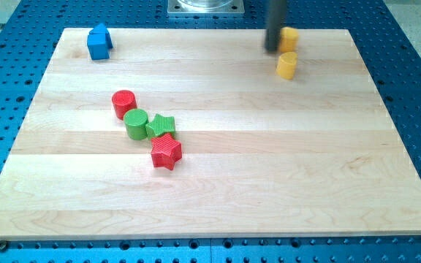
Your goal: Move the heart close to the hexagon
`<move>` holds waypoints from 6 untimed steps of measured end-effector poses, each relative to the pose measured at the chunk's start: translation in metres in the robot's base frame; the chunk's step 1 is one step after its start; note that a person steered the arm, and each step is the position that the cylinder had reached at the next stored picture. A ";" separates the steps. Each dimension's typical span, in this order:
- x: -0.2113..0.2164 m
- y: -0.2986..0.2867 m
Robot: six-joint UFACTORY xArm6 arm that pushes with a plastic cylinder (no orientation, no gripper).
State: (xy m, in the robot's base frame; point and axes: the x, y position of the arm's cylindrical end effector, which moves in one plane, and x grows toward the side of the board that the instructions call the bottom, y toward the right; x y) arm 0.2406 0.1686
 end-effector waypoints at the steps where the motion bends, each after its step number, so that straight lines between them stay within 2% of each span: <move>1: 0.020 -0.030; 2: 0.074 -0.068; 3: 0.091 -0.041; 5: 0.089 0.022; 6: 0.046 0.024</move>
